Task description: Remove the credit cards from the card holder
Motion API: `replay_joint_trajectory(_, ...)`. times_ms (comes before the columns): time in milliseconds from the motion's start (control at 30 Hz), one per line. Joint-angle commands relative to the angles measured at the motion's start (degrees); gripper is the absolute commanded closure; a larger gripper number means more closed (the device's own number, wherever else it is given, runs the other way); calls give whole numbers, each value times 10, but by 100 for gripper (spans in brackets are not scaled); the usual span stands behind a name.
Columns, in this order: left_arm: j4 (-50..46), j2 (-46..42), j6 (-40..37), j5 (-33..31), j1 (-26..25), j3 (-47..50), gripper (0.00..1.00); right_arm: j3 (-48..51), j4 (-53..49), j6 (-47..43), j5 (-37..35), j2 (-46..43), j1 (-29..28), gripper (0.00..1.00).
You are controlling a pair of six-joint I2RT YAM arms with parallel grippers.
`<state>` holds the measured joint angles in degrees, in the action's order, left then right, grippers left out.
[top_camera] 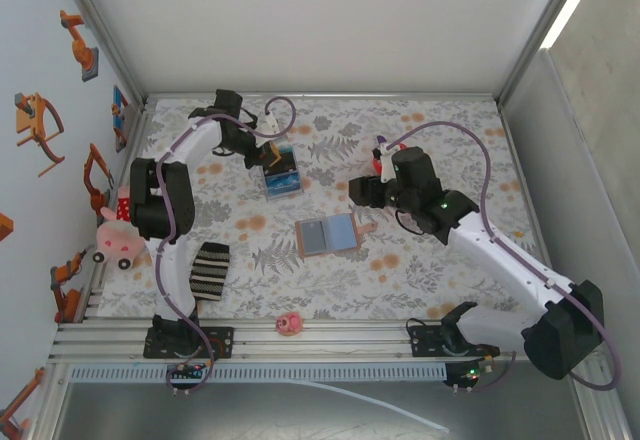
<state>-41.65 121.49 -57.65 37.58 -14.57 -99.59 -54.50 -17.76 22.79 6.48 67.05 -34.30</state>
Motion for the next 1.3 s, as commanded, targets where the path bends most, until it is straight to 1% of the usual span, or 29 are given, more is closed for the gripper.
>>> replay_joint_trajectory(0,-18,13,-18,-8,-4,-19,95,3,-2,12,-6,-13,1,39)
replay_joint_trajectory(267,-20,18,-15,-15,-10,-21,92,10,-3,15,-8,-26,1,39)
replay_joint_trajectory(333,-20,17,-12,-17,-11,-22,88,12,-3,15,-7,-30,1,39)
replay_joint_trajectory(367,-20,17,-11,-19,-12,-23,81,14,-3,15,-7,-31,1,39)
replay_joint_trajectory(400,-20,15,-9,-22,-12,-24,78,15,-3,16,-6,-32,1,39)
replay_joint_trajectory(567,-19,3,8,-29,-13,-28,76,19,-6,19,-5,-37,1,39)
replay_joint_trajectory(700,-14,-28,19,-27,-16,-19,74,21,-15,21,-9,-39,1,39)
replay_joint_trajectory(733,-9,-40,24,-28,-18,-11,69,22,-18,23,-12,-38,1,39)
replay_joint_trajectory(800,5,-70,33,-32,-23,9,67,23,-24,25,-17,-37,0,40)
replay_joint_trajectory(867,38,-109,50,-38,-28,44,57,24,-32,29,-24,-33,-4,41)
replay_joint_trajectory(933,96,-160,80,-41,-32,100,48,24,-44,32,-39,-25,-13,42)
replay_joint_trajectory(967,126,-186,97,-43,-32,126,41,23,-50,34,-48,-22,-18,42)
replay_joint_trajectory(1033,204,-244,145,-58,-34,197,22,22,-64,38,-65,-13,-32,43)
replay_joint_trajectory(1133,301,-325,215,-106,-41,291,1,20,-77,46,-81,0,-53,44)
replay_joint_trajectory(1167,333,-355,242,-134,-46,324,3,20,-80,51,-86,7,-61,45)
replay_joint_trajectory(1267,418,-433,323,-197,-58,421,3,18,-86,64,-93,30,-88,47)
